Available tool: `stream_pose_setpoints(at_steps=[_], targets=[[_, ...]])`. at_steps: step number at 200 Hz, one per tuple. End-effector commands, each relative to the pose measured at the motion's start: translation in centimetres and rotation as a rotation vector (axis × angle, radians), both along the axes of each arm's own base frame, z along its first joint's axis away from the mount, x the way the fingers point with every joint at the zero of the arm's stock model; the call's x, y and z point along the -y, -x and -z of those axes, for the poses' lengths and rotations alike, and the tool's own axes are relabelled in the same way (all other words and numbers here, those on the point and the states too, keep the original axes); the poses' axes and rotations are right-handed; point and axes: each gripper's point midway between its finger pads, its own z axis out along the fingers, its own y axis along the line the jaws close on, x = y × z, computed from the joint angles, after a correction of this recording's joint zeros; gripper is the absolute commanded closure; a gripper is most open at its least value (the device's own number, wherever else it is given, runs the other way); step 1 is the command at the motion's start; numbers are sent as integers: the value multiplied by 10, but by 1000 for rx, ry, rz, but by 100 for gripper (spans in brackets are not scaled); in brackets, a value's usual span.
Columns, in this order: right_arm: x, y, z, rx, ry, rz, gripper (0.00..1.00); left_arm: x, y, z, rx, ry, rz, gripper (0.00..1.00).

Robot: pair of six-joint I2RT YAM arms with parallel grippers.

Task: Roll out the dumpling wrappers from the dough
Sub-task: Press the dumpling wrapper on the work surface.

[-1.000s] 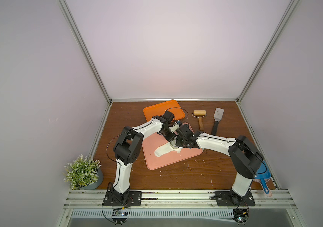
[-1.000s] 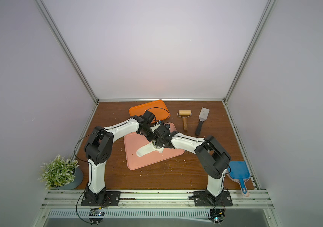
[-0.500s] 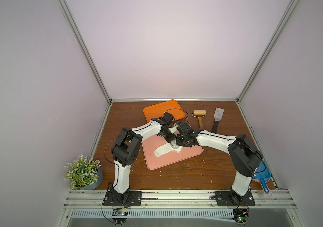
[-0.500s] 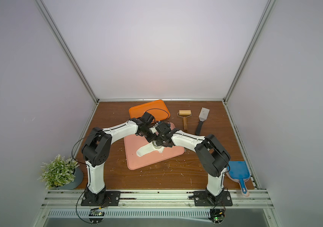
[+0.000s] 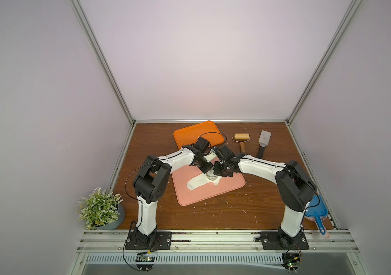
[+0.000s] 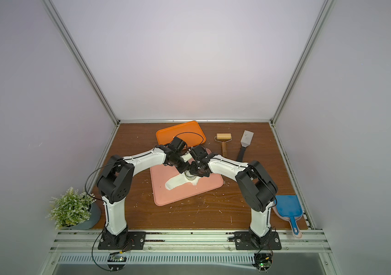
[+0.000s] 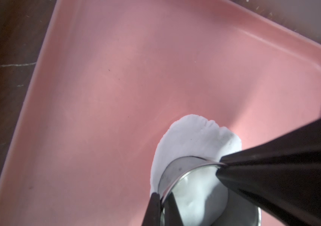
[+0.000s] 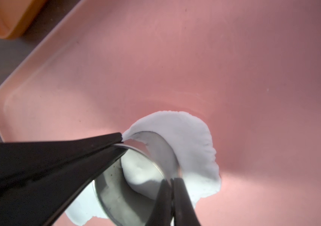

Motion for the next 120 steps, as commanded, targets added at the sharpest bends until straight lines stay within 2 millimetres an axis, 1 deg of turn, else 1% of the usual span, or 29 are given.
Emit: stream_pose_setpoints(at_steps=[1,20,39,56,77,101,120], targets=[[16,49,68,-117,162,-83,100,-109,108,124,-397,-566,89,100],[6,66,66,-133,140,-106,100,-107,94,127,-358,-587,85,100],[-8,81,64,-156,101,-133,100,-104,88,130,-346,-587,89,100],[-21,90,63,-171,64,-160,100,-100,85,131,-338,-573,101,100],[-30,94,64,-186,35,-171,100,-97,80,131,-331,-565,109,100],[-28,95,70,-205,32,-143,100,-94,79,129,-327,-551,123,100],[-20,88,73,-208,37,-106,100,-98,87,128,-343,-550,132,100]])
